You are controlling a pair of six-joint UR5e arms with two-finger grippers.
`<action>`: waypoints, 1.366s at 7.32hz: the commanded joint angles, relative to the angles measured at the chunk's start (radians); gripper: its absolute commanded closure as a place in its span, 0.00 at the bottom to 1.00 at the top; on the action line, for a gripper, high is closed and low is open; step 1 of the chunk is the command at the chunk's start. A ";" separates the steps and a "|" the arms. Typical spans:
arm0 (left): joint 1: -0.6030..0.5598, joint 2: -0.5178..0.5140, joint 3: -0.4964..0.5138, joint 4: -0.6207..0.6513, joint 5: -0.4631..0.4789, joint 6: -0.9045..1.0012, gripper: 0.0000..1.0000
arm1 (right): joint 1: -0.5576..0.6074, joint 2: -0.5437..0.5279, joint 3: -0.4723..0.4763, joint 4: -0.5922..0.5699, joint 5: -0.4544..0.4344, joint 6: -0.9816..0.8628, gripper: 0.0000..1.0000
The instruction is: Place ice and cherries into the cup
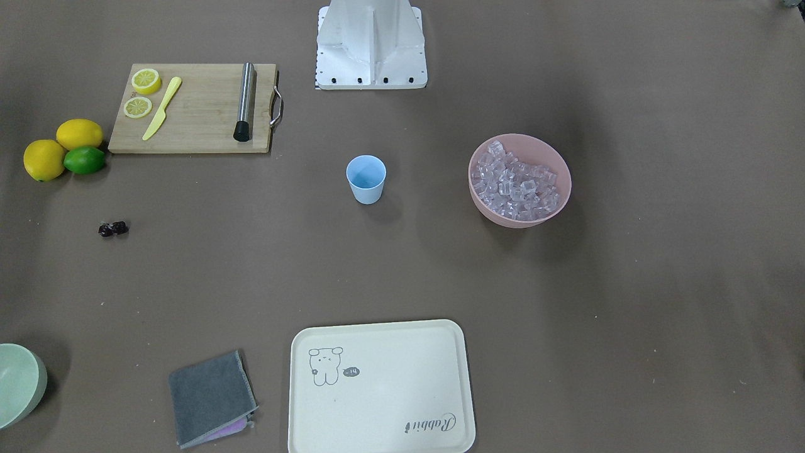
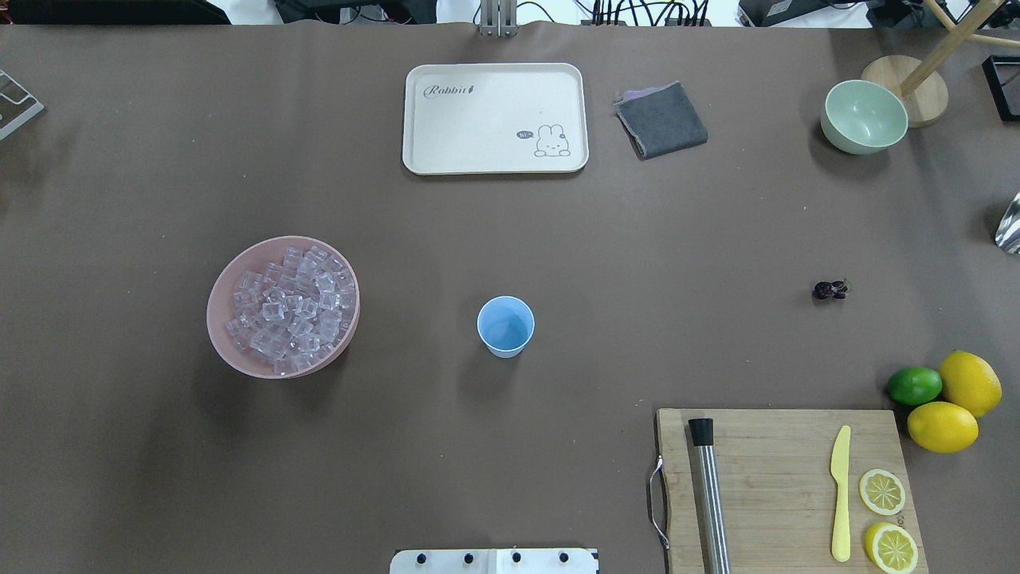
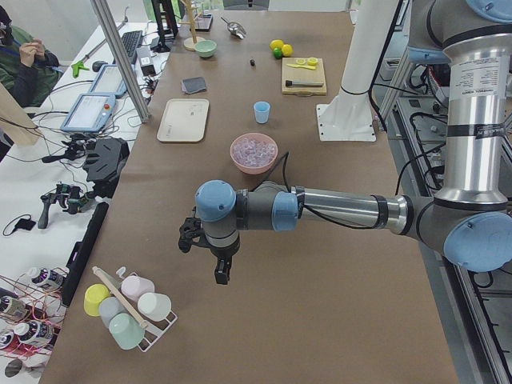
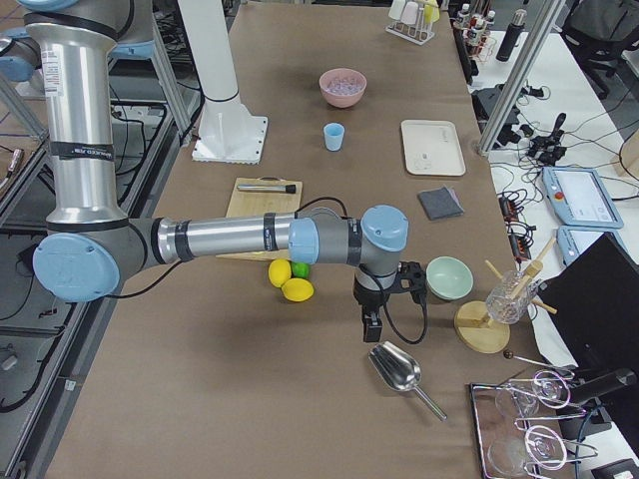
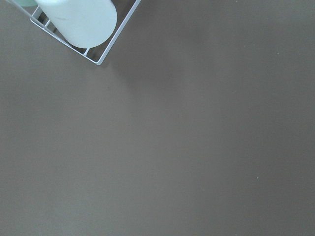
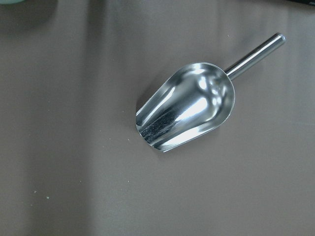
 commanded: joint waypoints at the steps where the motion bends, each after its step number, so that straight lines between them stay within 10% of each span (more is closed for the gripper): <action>1: -0.002 0.001 0.002 -0.098 0.000 -0.010 0.01 | 0.000 -0.007 0.079 0.000 0.084 0.003 0.00; 5: -0.011 -0.006 -0.013 -0.119 0.000 -0.007 0.01 | 0.003 0.004 0.080 0.195 0.099 0.012 0.00; 10: -0.020 0.021 -0.023 -0.462 0.009 -0.016 0.01 | 0.006 -0.003 0.075 0.254 0.148 0.083 0.00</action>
